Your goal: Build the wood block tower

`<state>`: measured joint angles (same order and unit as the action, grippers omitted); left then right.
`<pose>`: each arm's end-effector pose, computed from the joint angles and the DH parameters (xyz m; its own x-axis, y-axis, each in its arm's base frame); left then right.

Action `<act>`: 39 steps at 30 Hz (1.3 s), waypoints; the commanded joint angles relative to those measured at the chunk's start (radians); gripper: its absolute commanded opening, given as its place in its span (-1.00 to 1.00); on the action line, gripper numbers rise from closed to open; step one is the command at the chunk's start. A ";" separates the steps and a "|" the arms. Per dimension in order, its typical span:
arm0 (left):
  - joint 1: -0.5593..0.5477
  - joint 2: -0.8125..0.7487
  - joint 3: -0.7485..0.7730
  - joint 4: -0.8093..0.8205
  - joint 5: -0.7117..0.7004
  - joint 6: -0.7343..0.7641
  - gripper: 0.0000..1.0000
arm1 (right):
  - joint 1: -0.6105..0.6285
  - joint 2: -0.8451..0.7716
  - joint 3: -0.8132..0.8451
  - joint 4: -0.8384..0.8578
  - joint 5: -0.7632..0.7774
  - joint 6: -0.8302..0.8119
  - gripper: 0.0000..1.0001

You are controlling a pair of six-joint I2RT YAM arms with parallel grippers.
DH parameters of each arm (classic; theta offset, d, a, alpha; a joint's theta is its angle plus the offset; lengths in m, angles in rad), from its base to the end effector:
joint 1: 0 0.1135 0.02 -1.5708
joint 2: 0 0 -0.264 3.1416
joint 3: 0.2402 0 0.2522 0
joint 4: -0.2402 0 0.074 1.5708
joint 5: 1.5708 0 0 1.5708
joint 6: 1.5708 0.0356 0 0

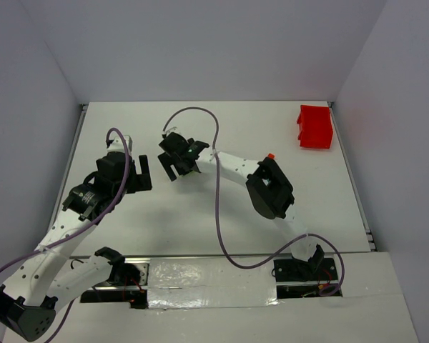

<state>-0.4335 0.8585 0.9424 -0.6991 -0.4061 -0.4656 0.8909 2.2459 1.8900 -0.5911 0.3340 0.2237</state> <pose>0.1635 -0.0602 0.3320 -0.5098 -0.2185 -0.8321 -0.1519 0.9749 -0.1629 0.3224 0.3802 0.2031 -0.6339 -0.4506 -0.6286 -0.4857 0.8644 -0.1299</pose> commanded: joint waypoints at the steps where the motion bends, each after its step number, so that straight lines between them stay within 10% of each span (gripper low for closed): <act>1: 0.006 -0.006 -0.002 0.036 0.003 0.028 0.99 | 0.003 -0.066 0.017 0.039 -0.004 -0.032 1.00; 39: 0.006 -0.001 -0.004 0.039 0.004 0.030 0.99 | 0.043 0.110 0.156 0.070 0.117 -0.300 0.98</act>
<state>-0.4335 0.8604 0.9424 -0.6876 -0.4057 -0.4656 0.9226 2.3394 1.9968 -0.5400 0.4206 -0.0525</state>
